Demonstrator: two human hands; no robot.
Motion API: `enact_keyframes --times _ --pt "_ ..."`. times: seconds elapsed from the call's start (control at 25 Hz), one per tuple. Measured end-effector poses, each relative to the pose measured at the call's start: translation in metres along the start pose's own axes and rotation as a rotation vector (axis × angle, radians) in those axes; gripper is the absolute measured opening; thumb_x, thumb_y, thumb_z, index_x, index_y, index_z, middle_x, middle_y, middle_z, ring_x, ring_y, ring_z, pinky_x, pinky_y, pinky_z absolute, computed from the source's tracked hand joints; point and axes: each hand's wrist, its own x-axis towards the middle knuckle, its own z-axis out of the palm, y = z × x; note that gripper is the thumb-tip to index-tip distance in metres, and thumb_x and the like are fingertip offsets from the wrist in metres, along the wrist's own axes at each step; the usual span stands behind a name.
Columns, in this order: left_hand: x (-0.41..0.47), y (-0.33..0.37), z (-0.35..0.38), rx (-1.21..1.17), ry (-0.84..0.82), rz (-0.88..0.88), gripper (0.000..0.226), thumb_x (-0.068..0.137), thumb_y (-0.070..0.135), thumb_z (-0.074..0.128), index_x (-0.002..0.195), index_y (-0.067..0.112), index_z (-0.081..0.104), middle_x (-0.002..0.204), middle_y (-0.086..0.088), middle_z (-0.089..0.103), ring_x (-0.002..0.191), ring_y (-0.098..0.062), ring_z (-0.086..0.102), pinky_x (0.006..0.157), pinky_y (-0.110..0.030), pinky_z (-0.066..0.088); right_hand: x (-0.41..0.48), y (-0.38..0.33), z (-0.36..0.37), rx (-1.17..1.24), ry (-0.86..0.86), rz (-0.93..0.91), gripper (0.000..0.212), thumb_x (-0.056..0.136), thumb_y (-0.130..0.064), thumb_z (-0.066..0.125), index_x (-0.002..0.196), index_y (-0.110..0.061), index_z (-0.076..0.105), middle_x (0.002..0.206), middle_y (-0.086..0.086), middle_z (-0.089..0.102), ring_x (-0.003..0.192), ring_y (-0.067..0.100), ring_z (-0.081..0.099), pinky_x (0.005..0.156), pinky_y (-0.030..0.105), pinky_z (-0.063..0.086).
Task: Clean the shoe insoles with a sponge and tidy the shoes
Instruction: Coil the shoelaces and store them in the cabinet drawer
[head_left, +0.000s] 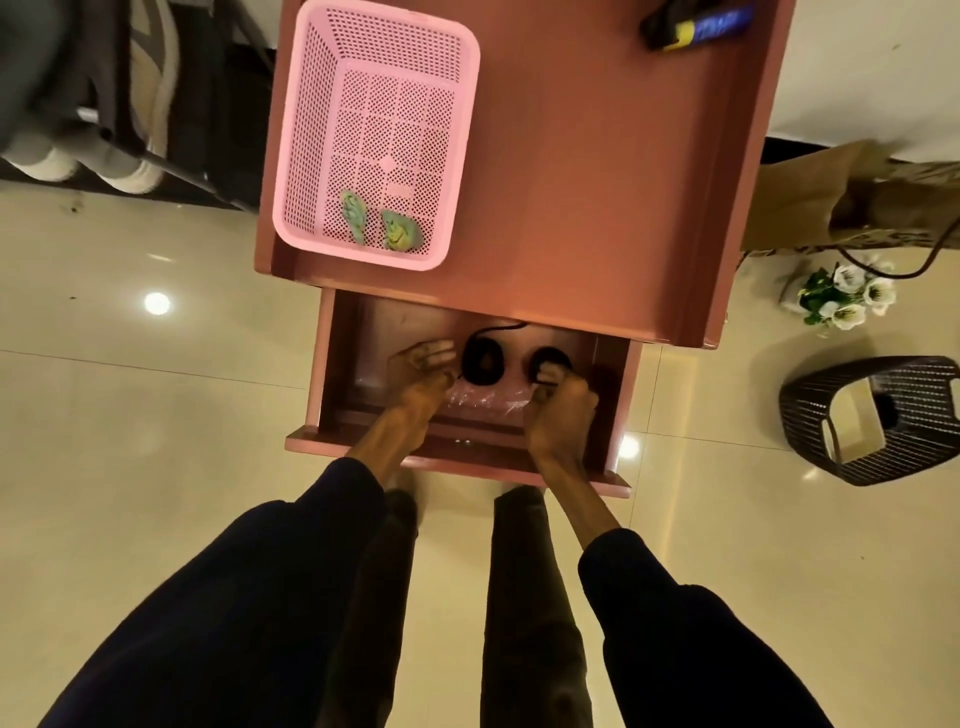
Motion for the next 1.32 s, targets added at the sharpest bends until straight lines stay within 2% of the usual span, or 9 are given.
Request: enact_keyframes --times 0.12,0.2,0.36,0.48,0.72,0.88,1.12,1.24,1.32 --pt "-0.02 0.002 0.0 -0.068 0.007 -0.066 0.02 0.098 -0.008 0.057 0.1 0.007 0.07 0.076 0.007 0.074 0.075 -0.012 0.069 0.077 -0.03 0.059 -0.008 -0.007 -0.022 0.1 -0.036 -0.003 0.022 0.091 0.003 0.069 0.111 -0.004 0.074 0.1 0.001 0.074 0.086 0.0 0.066 0.081 0.0 0.047" --pt "-0.03 0.006 -0.001 -0.159 0.033 -0.045 0.021 0.097 -0.007 0.061 0.115 -0.003 0.07 0.092 -0.006 0.077 0.08 -0.011 0.074 0.082 -0.028 0.061 -0.012 -0.011 -0.036 0.141 -0.077 -0.021 0.021 0.09 0.001 0.071 0.11 -0.007 0.075 0.099 -0.003 0.074 0.083 -0.011 0.061 0.08 0.0 0.047" --pt "-0.062 0.023 0.002 -0.139 0.082 0.063 0.025 0.088 -0.006 0.071 0.104 0.013 0.075 0.108 -0.011 0.077 0.102 -0.023 0.075 0.096 -0.043 0.059 -0.008 -0.025 -0.07 0.226 -0.173 -0.07 0.023 0.09 -0.001 0.072 0.108 -0.014 0.077 0.099 -0.011 0.075 0.092 -0.006 0.068 0.085 0.008 0.052" --pt "-0.082 0.041 0.011 -0.154 0.019 0.121 0.021 0.092 -0.001 0.068 0.108 0.01 0.074 0.108 -0.009 0.077 0.103 -0.022 0.075 0.095 -0.042 0.059 0.012 -0.042 -0.098 0.286 -0.186 -0.081 0.023 0.091 0.002 0.069 0.107 -0.013 0.077 0.095 -0.012 0.074 0.09 -0.003 0.07 0.082 0.009 0.053" --pt "-0.093 0.116 0.044 -0.136 -0.085 0.257 0.017 0.095 0.006 0.068 0.11 0.009 0.073 0.102 -0.007 0.079 0.098 -0.027 0.075 0.093 -0.042 0.058 0.089 -0.082 -0.148 0.325 -0.175 -0.144 0.026 0.093 0.005 0.065 0.105 -0.015 0.076 0.091 -0.005 0.076 0.083 0.01 0.074 0.079 0.028 0.062" --pt "-0.073 0.161 0.063 -0.159 -0.076 0.321 0.017 0.094 0.004 0.07 0.11 0.008 0.073 0.1 -0.011 0.078 0.099 -0.031 0.075 0.095 -0.045 0.057 0.137 -0.101 -0.164 0.268 -0.147 -0.222 0.026 0.092 0.006 0.063 0.105 -0.012 0.076 0.091 -0.003 0.076 0.082 0.009 0.073 0.08 0.034 0.063" --pt "-0.064 0.203 0.094 -0.118 -0.057 0.354 0.018 0.092 0.002 0.07 0.109 0.007 0.072 0.104 -0.017 0.076 0.095 -0.026 0.074 0.089 -0.035 0.058 0.176 -0.112 -0.175 0.18 -0.123 -0.32 0.024 0.092 0.003 0.064 0.109 -0.01 0.076 0.099 -0.002 0.076 0.088 0.006 0.071 0.085 0.026 0.06" --pt "-0.047 0.22 0.111 0.034 -0.03 0.438 0.022 0.092 0.001 0.069 0.108 0.014 0.074 0.103 -0.002 0.078 0.097 -0.014 0.073 0.087 -0.026 0.056 0.212 -0.122 -0.182 0.005 -0.036 -0.443 0.026 0.094 0.003 0.061 0.115 -0.007 0.072 0.11 0.007 0.073 0.098 0.014 0.069 0.089 0.026 0.057" --pt "-0.029 0.241 0.133 0.171 0.029 0.505 0.025 0.09 0.005 0.072 0.113 0.013 0.074 0.107 0.003 0.075 0.093 -0.008 0.071 0.085 -0.024 0.058 0.249 -0.131 -0.182 -0.167 -0.041 -0.562 0.03 0.094 0.004 0.054 0.122 -0.002 0.064 0.119 0.015 0.065 0.107 0.025 0.063 0.091 0.037 0.057"
